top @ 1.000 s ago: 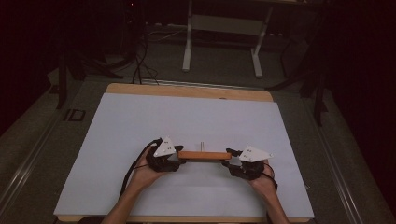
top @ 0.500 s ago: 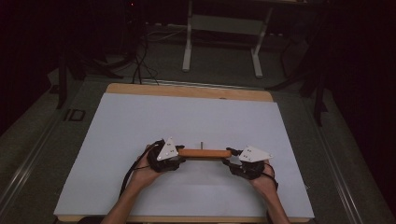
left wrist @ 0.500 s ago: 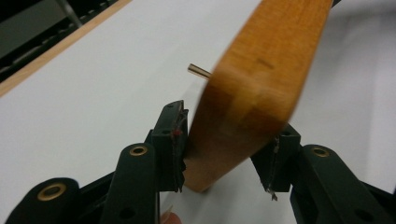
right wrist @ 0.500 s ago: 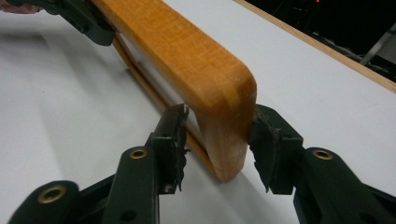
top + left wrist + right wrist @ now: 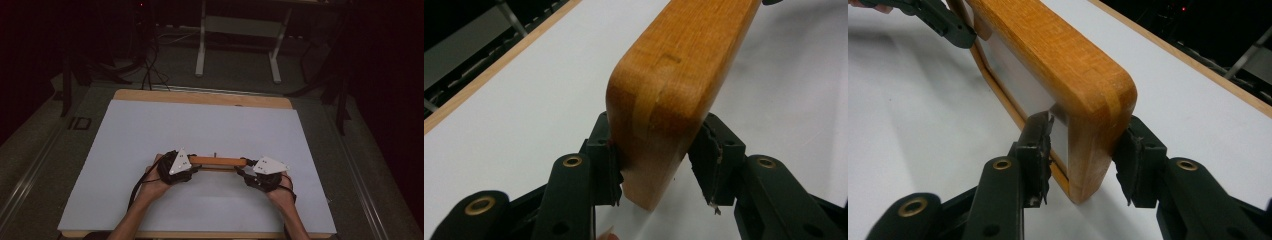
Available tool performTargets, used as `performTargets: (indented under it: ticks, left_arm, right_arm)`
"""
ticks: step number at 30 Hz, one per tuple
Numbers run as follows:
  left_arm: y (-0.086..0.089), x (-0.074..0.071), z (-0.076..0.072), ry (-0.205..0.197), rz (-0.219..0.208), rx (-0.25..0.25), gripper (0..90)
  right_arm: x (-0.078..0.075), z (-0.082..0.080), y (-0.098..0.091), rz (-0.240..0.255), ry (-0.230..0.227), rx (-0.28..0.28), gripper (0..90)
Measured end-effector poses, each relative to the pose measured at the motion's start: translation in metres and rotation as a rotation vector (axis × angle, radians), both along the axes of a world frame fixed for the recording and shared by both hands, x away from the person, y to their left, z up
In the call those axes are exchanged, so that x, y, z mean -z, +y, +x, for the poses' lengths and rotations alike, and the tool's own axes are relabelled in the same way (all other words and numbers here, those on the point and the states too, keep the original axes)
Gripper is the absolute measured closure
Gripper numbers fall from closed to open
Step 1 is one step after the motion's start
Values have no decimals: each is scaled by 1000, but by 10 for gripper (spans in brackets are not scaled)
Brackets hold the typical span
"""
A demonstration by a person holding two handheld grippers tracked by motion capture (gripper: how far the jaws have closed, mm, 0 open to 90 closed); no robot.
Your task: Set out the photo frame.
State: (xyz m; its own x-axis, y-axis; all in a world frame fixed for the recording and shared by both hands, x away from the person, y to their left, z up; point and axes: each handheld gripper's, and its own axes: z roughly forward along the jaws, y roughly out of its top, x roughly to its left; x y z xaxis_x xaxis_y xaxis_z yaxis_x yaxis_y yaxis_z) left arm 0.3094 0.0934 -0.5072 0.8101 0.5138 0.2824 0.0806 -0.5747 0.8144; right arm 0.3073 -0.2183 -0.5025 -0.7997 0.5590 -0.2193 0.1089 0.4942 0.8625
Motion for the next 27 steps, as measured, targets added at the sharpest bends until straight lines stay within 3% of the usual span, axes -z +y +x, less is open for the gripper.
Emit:
performTargets:
  ticks: [8, 27]
  left_arm:
    - [4, -11, -3, 21, -27, 10, 586]
    - [19, -22, 0, 176, -143, 44, 607]
  right_arm:
    - [-9, -2, -2, 34, 10, -8, 596]
    - [-18, 2, -2, 136, 117, -14, 590]
